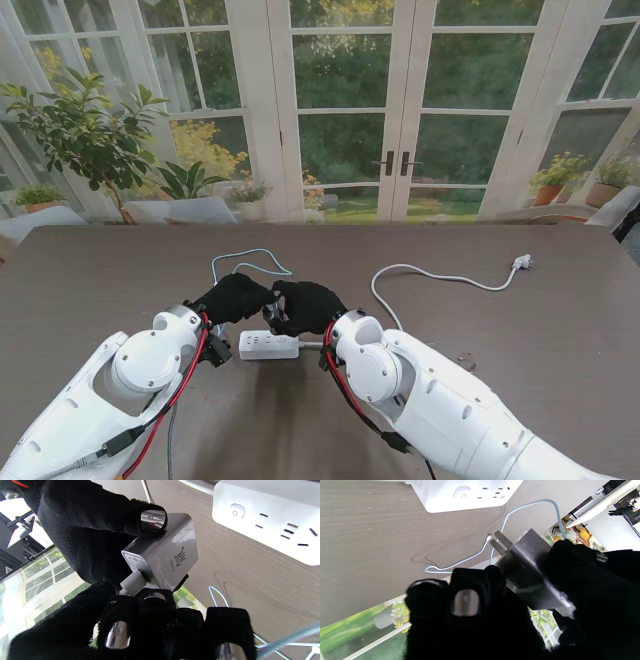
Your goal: Set up the charging station
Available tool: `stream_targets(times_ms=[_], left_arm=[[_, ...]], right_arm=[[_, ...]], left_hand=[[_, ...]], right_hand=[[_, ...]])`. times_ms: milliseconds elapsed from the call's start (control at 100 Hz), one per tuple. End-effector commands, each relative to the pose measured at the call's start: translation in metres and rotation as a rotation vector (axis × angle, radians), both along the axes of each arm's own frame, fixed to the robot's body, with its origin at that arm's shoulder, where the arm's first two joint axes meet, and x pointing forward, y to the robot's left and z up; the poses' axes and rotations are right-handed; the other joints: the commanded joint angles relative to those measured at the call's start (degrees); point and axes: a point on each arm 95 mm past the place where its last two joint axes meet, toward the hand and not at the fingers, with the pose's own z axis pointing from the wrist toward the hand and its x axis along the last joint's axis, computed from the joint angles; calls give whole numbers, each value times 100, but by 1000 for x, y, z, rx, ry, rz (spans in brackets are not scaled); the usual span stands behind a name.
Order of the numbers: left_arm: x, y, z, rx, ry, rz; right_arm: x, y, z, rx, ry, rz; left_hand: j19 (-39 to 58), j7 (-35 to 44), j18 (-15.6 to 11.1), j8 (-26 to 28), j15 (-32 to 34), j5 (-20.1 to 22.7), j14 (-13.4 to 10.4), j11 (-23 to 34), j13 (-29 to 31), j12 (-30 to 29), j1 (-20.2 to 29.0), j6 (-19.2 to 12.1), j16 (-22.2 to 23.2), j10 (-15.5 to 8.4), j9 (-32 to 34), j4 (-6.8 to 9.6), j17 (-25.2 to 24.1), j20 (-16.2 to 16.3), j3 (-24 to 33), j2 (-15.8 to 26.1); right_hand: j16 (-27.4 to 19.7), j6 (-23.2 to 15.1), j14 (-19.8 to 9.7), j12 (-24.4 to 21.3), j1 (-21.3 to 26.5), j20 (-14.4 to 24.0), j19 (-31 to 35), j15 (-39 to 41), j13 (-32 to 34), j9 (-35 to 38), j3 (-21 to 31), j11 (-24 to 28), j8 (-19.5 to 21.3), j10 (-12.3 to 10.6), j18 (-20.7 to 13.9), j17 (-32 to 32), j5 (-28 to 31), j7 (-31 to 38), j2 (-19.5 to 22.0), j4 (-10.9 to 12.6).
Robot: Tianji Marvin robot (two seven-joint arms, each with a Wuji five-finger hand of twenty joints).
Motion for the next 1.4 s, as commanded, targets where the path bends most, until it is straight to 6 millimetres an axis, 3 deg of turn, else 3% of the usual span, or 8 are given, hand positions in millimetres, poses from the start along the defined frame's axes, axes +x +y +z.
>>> stream_targets(times_ms=[0, 770, 780, 810, 840, 970, 1180, 1390], left_arm=[[-2, -4, 2, -7, 4, -21], [-2, -4, 6, 11, -15, -36], [-2, -4, 6, 12, -15, -36], [-2, -4, 6, 13, -18, -35], [-2, -3, 6, 15, -22, -34], [-2, -1, 8, 34, -39, -29], [-3, 7, 16, 86, -96, -16], [-4, 14, 24, 146, -150, -3]], right_arm=[[-1, 4, -3, -1, 15, 7], [-1, 7, -13, 81, 38, 14], [-1, 7, -13, 83, 40, 14], [-1, 7, -14, 87, 44, 14], [-1, 7, -14, 90, 48, 15], [-2, 7, -16, 101, 61, 23], [-2, 7, -18, 111, 82, 34], [-2, 6, -19, 115, 90, 41]], left_hand=[[1614, 503, -484, 68, 1042, 250, -3518, 1530, -312, 162, -17, 799, 400, 338, 569, 161, 223, -54, -104, 47], [1614, -370, -99, -479, 1042, 238, -3518, 671, -312, -70, -232, 588, 400, 583, 624, -401, 163, -907, -730, 309], [1614, -498, -95, -546, 443, 264, -2918, 572, -171, -104, -196, 582, -200, 603, 678, -401, 159, -954, -717, 322], [1614, -698, -6, -721, -379, 240, 68, 316, -50, -133, -252, 548, -3169, 629, 656, -429, 142, -1232, -768, 317], [1614, -1018, 84, -920, -517, 228, 1034, -26, -54, -218, -283, 488, -4275, 627, 666, -444, 111, -1543, -743, 298], [1286, -2210, 591, -1590, -1133, 211, 1156, -1263, -54, -486, -353, 392, -4746, 655, 720, -454, 3, -2367, -711, 273], [708, -5073, 1163, -2679, -1747, -94, 1261, -3006, -56, -520, -417, 392, -4818, 699, 747, -437, -60, -2623, -812, 245], [276, -6150, 1576, -2766, -2374, -576, 1455, -4088, -69, -329, -408, 362, -4828, 775, 640, -439, -118, -2816, -991, 248]], right_hand=[[-3270, -274, 23, 97, 335, -39, 320, 306, 215, 240, 393, 114, -56, -115, 94, 212, 393, 2692, 2, -27], [-2787, -1209, -313, 483, 662, 81, 487, 940, 223, 1536, 807, -435, 269, -175, -367, 882, 1537, 2615, 146, -219], [-2783, -1206, -311, 492, 667, 86, 491, 945, 222, 1543, 812, -439, 279, -170, -366, 883, 1542, 2613, 145, -222], [-2777, -1197, -311, 505, 684, 94, 498, 954, 225, 1558, 824, -442, 296, -154, -365, 888, 1554, 2613, 149, -223], [-2765, -1186, -328, 528, 701, 108, 507, 967, 225, 1566, 827, -457, 321, -156, -371, 892, 1558, 2599, 149, -231], [-2729, -1189, -325, 581, 755, 149, 558, 1027, 226, 1595, 860, -460, 420, -126, -376, 906, 1560, 2621, 153, -240], [-2696, -1156, -331, 678, 802, 198, 565, 1050, 225, 1600, 891, -495, 614, -120, -379, 906, 1528, 2594, 151, -272], [-2687, -1153, -356, 696, 826, 210, 567, 1062, 226, 1597, 904, -493, 658, -117, -387, 907, 1503, 2615, 154, -275]])
